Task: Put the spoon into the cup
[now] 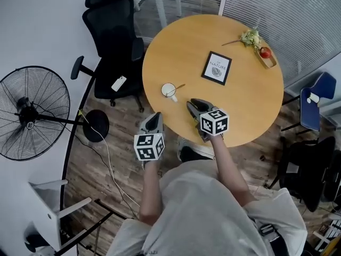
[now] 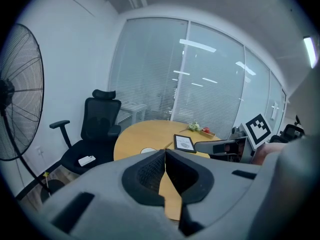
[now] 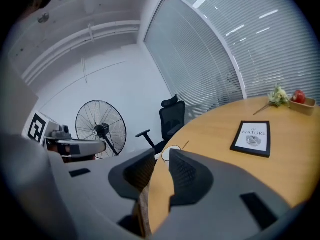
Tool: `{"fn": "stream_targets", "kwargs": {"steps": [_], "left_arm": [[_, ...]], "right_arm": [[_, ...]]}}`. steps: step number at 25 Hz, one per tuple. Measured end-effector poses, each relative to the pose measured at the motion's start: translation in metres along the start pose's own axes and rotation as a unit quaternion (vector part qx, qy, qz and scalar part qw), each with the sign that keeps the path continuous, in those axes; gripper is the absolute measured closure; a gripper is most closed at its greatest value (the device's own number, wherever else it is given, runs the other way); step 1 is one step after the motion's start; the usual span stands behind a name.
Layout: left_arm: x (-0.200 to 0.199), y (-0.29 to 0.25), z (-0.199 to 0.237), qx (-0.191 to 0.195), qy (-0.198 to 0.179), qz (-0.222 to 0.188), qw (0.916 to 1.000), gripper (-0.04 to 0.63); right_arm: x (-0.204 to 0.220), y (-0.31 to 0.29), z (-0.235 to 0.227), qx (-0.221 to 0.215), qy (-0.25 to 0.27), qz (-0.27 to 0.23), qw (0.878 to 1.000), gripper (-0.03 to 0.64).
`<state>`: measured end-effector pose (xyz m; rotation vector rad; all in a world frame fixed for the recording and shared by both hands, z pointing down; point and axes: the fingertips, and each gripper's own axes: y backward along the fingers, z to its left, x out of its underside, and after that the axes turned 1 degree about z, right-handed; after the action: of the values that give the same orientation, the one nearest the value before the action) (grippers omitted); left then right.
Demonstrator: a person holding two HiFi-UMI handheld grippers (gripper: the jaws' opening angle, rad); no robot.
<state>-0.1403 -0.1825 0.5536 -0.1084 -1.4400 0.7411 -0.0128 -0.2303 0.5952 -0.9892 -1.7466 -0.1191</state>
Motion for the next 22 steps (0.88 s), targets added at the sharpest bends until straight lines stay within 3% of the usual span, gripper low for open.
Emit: {"fn": "stream_targets", "kwargs": {"steps": [8,22], "left_arm": [[0.024,0.019,-0.023,0.005,-0.007,0.007,0.9999,0.586],[0.072,0.074,-0.044,-0.024,0.004,0.01,0.9996,0.586]], "right_arm": [[0.017,0.032,0.011,0.004,0.008,-0.002,1.0,0.531],[0.048,0.082,0.048,-0.007,0.033,-0.011,0.999,0.549]]}}
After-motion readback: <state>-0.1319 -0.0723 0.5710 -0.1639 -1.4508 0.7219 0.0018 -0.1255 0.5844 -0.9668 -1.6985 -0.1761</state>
